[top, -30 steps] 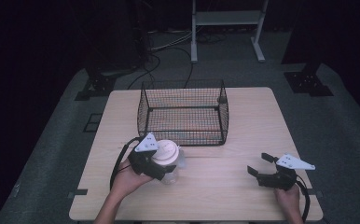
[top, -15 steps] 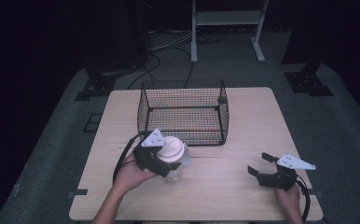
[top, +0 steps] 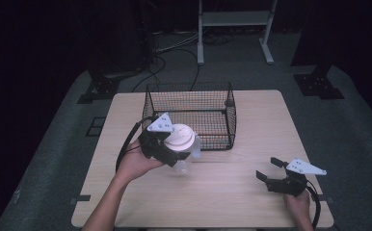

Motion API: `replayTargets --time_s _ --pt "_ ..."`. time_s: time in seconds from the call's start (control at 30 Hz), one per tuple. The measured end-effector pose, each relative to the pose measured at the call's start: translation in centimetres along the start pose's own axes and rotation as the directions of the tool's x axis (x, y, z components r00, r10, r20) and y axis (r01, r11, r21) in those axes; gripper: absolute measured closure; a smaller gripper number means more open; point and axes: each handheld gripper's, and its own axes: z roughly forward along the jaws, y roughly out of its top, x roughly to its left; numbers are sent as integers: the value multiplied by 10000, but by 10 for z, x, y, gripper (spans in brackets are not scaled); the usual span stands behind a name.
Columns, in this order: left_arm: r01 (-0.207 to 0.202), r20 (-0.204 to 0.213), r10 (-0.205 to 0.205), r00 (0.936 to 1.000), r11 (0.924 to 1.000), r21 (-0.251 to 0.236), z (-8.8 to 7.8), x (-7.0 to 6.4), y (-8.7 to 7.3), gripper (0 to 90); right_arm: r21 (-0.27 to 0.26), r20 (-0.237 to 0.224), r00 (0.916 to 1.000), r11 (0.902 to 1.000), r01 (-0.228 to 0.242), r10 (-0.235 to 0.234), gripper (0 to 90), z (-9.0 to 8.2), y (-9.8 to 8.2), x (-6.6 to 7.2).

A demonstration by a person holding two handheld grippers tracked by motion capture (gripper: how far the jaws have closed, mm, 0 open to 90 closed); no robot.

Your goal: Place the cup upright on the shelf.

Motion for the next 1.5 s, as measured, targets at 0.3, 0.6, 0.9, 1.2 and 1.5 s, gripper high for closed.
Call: replayTargets --time_s 0.3,0.6,0.9,1.2,1.5 --pt "-168 36 168 9999 9999 12 -9 17 38 52 -34 -3 10000 10000 -20 20 127 0 0 -1" --pt "-589 80 589 9982 9982 108 -9 23 71 52 -53 -16 10000 9999 -86 86 128 0 0 -1" --pt "-687 63 685 9976 9973 243 0 37 93 52 -147 -69 9999 9998 -130 129 127 -1 0 -3" --pt "-562 7 563 9984 9970 533 14 54 105 52 -139 -74 9999 9998 -128 127 128 0 0 -3" --pt "-162 -226 180 9996 9968 777 33 75 106 52 -141 -88 9998 9997 -177 176 128 -1 0 -3"
